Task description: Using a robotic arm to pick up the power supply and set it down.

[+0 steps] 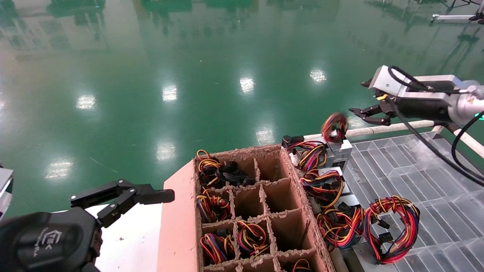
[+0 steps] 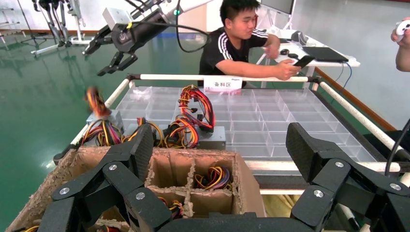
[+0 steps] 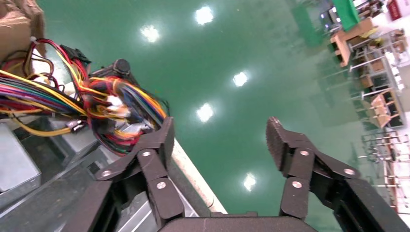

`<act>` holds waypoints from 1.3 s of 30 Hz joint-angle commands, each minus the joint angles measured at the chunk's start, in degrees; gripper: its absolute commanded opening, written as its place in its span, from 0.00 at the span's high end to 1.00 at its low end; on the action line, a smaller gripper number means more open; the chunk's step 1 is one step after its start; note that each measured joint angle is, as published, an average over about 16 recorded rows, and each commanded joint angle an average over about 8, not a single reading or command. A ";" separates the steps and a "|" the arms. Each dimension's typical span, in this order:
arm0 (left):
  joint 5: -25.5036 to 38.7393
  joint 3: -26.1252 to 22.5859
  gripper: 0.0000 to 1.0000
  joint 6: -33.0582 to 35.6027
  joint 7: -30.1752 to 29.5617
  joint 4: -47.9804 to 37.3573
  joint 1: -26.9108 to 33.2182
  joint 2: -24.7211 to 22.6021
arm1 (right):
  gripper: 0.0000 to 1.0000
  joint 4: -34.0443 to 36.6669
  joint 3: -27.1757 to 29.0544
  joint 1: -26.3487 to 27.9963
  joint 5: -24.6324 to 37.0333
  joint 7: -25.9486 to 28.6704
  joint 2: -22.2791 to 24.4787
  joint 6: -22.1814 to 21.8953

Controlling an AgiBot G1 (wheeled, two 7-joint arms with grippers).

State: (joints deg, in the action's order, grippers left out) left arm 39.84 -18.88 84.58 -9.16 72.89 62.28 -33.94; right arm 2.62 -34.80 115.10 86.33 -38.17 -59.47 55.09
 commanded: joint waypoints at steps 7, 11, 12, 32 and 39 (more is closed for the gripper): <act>-0.01 -0.01 0.00 0.00 0.01 0.00 0.00 0.00 | 0.00 1.67 0.07 3.07 -0.07 1.21 1.20 3.66; -0.02 -0.01 0.00 -0.01 0.01 -0.01 0.00 0.01 | 0.00 1.14 0.89 3.11 -1.40 1.13 2.03 5.16; -0.02 -0.01 0.00 -0.01 0.01 -0.01 0.00 0.01 | 0.00 0.59 1.09 2.76 -1.82 1.35 2.27 5.49; -0.04 -0.04 0.00 -0.01 0.03 -0.04 0.01 0.01 | 0.00 -24.43 6.88 -15.54 -15.76 16.76 9.56 13.77; -0.04 -0.05 0.00 -0.02 0.04 -0.04 0.01 0.01 | 0.00 -33.62 8.99 -22.28 -20.86 22.47 12.20 16.76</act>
State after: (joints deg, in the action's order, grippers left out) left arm 39.80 -18.93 84.56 -9.12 72.85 62.29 -33.93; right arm -31.02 -25.81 92.80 65.46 -15.69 -47.27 71.86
